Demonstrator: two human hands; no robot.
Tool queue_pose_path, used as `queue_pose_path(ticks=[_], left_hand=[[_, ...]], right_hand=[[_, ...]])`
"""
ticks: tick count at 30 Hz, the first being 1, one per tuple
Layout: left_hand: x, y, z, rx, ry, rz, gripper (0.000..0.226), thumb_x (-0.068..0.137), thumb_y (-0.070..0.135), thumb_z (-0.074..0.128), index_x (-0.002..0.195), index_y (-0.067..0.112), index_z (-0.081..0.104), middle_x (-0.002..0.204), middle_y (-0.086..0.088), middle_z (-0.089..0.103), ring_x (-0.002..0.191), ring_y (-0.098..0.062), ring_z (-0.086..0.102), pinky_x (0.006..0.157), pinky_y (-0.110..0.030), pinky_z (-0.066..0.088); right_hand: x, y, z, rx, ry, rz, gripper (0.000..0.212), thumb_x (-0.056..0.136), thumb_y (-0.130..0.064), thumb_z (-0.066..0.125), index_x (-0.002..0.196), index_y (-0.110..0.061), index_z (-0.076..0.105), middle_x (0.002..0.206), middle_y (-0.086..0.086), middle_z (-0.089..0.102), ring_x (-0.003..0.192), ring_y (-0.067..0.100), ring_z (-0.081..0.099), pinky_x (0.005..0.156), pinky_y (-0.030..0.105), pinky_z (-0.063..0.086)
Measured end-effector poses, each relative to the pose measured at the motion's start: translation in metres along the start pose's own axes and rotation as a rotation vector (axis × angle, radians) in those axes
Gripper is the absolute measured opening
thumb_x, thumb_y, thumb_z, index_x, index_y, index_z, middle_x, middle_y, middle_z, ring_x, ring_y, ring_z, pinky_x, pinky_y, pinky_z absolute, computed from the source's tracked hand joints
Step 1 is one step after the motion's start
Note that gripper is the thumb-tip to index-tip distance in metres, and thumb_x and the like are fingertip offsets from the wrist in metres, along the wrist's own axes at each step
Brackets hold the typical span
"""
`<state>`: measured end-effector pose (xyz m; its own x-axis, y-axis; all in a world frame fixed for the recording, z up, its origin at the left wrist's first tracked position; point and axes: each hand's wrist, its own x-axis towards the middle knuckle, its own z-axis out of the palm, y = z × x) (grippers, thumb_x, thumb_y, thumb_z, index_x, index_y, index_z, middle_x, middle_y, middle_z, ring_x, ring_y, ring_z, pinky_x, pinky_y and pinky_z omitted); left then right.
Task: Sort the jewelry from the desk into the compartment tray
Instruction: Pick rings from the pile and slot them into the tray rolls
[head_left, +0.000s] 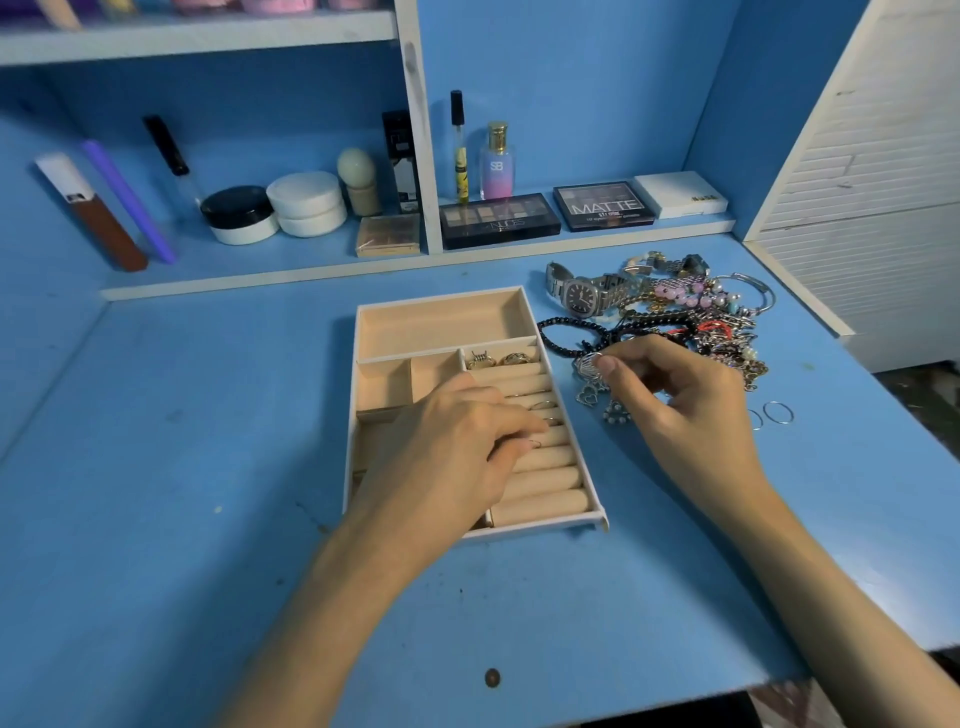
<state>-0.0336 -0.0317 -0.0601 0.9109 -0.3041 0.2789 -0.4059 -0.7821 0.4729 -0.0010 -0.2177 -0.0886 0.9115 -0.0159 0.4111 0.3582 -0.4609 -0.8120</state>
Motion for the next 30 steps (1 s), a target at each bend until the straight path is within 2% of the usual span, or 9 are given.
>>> queue_pose_path(ticks=[4,10,15,17,19,24,27,30], left_hand=[[0.002,0.0,-0.002,0.064,0.01,0.026,0.007,0.078,0.024,0.07,0.082,0.028,0.073,0.077,0.018,0.064,0.077,0.002,0.035,0.066,-0.025,0.044],[0.004,0.004,-0.005,0.129,-0.079,0.009,0.014,0.086,0.027,0.06,0.092,0.031,0.072,0.085,0.019,0.06,0.082,0.004,0.03,0.063,-0.016,0.032],[0.006,0.002,-0.006,0.123,-0.125,-0.022,0.016,0.087,0.03,0.058,0.096,0.035,0.07,0.085,0.024,0.051,0.086,0.004,0.031,0.075,-0.014,0.027],[0.006,0.002,-0.005,0.07,-0.086,-0.042,0.013,0.085,0.031,0.061,0.094,0.035,0.069,0.084,0.022,0.057,0.085,0.002,0.039,0.076,-0.011,0.026],[0.007,0.003,-0.004,-0.031,-0.016,-0.086,0.012,0.082,0.032,0.063,0.092,0.034,0.069,0.08,0.02,0.061,0.081,-0.001,0.047,0.071,-0.01,0.033],[0.016,0.009,0.003,-0.175,0.134,-0.137,0.016,0.079,0.031,0.067,0.094,0.031,0.068,0.075,0.021,0.061,0.077,-0.003,0.053,0.069,-0.018,0.042],[0.021,0.011,0.009,-0.248,0.152,-0.162,0.016,0.077,0.031,0.069,0.092,0.031,0.068,0.077,0.021,0.064,0.078,0.0,0.055,0.067,-0.012,0.042],[0.023,0.013,0.011,-0.324,0.157,-0.173,0.012,0.076,0.026,0.072,0.088,0.027,0.071,0.07,0.022,0.063,0.07,0.007,0.057,0.06,-0.004,0.039]], right_hand=[[0.0,0.0,0.0,0.001,0.001,-0.007,0.009,0.087,-0.013,0.062,0.084,-0.01,0.07,0.065,0.006,0.063,0.058,0.017,0.055,0.058,0.037,0.045],[0.0,0.004,0.0,-0.041,-0.004,-0.037,0.008,0.087,-0.011,0.062,0.087,-0.01,0.07,0.065,-0.003,0.063,0.061,0.014,0.056,0.058,0.033,0.045],[0.0,0.007,0.0,-0.07,-0.023,-0.089,0.009,0.086,-0.015,0.063,0.087,-0.01,0.07,0.067,-0.002,0.064,0.062,0.014,0.057,0.06,0.036,0.047],[-0.001,0.006,0.001,-0.076,-0.04,-0.11,0.014,0.085,-0.02,0.06,0.087,-0.011,0.07,0.068,-0.001,0.064,0.061,0.013,0.057,0.06,0.038,0.048],[-0.001,0.005,0.001,-0.065,-0.059,-0.128,0.014,0.084,-0.021,0.06,0.087,-0.012,0.07,0.069,0.0,0.065,0.063,0.015,0.058,0.06,0.04,0.048],[-0.003,0.005,0.002,-0.062,-0.096,-0.163,0.013,0.084,-0.021,0.061,0.087,-0.013,0.071,0.073,0.002,0.067,0.066,0.015,0.059,0.061,0.037,0.047],[-0.002,0.004,0.001,-0.014,-0.112,-0.152,0.014,0.084,-0.022,0.061,0.088,-0.013,0.071,0.073,0.003,0.067,0.066,0.015,0.059,0.062,0.037,0.048],[-0.001,0.004,0.001,0.022,-0.135,-0.132,0.014,0.084,-0.024,0.062,0.089,-0.014,0.072,0.074,0.002,0.068,0.066,0.014,0.059,0.062,0.037,0.048]])
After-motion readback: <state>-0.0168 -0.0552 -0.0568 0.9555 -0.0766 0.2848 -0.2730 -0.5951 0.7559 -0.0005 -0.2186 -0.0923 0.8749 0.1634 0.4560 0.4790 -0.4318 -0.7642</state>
